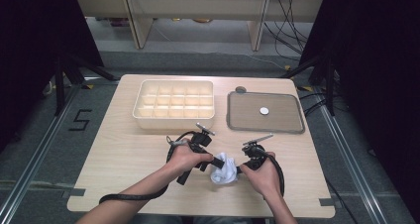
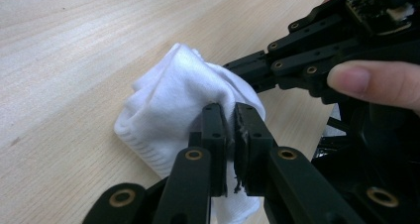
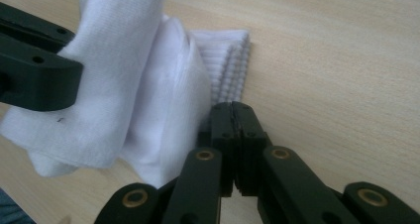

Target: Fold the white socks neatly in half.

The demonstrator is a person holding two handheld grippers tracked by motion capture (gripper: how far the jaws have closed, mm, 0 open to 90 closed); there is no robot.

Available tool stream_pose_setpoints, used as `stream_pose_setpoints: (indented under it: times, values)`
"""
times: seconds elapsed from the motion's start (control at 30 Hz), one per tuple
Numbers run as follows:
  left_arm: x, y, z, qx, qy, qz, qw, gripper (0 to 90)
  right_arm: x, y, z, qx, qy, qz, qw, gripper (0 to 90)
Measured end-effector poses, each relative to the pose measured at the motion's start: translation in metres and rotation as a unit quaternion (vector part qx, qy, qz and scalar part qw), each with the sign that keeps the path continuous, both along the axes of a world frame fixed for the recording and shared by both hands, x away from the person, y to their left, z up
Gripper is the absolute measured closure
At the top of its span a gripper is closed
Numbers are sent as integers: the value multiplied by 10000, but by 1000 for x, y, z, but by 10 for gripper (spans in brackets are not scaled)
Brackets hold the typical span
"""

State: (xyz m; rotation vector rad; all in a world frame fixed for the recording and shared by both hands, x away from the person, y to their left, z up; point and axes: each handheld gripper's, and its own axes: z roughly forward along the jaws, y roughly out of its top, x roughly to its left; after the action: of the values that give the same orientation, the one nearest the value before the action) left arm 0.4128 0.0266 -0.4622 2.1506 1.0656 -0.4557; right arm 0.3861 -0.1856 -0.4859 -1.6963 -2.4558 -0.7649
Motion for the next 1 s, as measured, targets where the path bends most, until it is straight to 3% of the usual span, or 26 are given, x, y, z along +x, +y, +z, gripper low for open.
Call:
stream_pose_setpoints:
  times: [0.03, 0.2, 0.23, 0.3, 0.33, 0.37, 0.4, 0.43, 0.47, 0.53, 0.63, 0.67, 0.7, 0.73, 0.77, 0.83, 0.9, 0.93, 0.97, 1.0]
  values:
    - [0, 0, 0, -2, 5, 10, 10000, 832, -2, 2, 1, 29, 89, -129, 9999, 887]
    - [1, -2, -1, -20, -45, -26, 10000, 823, -2, 4, 1, 53, 150, -137, 9998, 882]
    - [0, -3, -1, -80, -16, 77, 9999, 820, -2, 4, 0, 70, 110, -103, 9999, 882]
    - [1, -3, 0, -26, -54, -27, 10000, 811, -2, 7, 0, 72, 155, -172, 9997, 880]
    - [1, -3, 0, -24, -64, -37, 10000, 806, -3, 8, 1, 28, 295, -270, 9992, 878]
    - [1, -3, 0, -38, -57, -23, 10000, 801, -2, 8, -1, 52, 120, -139, 9998, 877]
    - [1, -4, 0, -43, -56, -15, 10000, 797, -2, 8, -1, 135, 166, -61, 9998, 875]
    - [1, -4, 0, -40, -63, -14, 10000, 794, -3, 10, 0, 129, 299, -165, 9993, 873]
    - [1, -4, -1, -43, -56, -15, 10000, 791, -2, 10, -2, 120, 93, -41, 9999, 872]
    - [1, -5, -1, -49, -56, -4, 10000, 783, -1, 9, -3, 111, 46, 46, 9999, 869]
    - [0, -7, -1, -73, -26, 74, 9999, 771, -2, 9, -2, 129, 99, -48, 9999, 865]
    - [1, -8, -2, -66, -97, -13, 9999, 767, -3, 10, 0, 149, 274, -150, 9994, 864]
    - [0, -10, -2, -109, -77, 80, 9999, 763, -4, 12, 2, 190, 492, -271, 9982, 863]
    - [-1, -12, -3, -115, -43, 149, 9998, 762, -5, 12, 2, 197, 507, -285, 9981, 862]
    - [0, -11, -4, -41, -113, -38, 9999, 759, -3, 10, 0, 165, 299, -156, 9993, 861]
    - [0, -14, -5, -35, -121, -41, 9999, 755, -4, 11, 2, 224, 577, -299, 9976, 860]
    - [-1, -15, -5, -24, -122, -56, 9999, 755, -5, 11, 2, 229, 567, -338, 9976, 858]
    - [-1, -16, -5, -18, -121, -58, 9999, 755, -2, 7, -3, 205, 175, -90, 9996, 857]
    - [-1, -17, -5, -66, -106, 12, 9999, 754, -2, 7, -3, 186, 230, -114, 9995, 857]
    - [-1, -17, -5, -21, -134, -67, 9999, 750, -4, 9, 0, 123, 486, -323, 9982, 856]
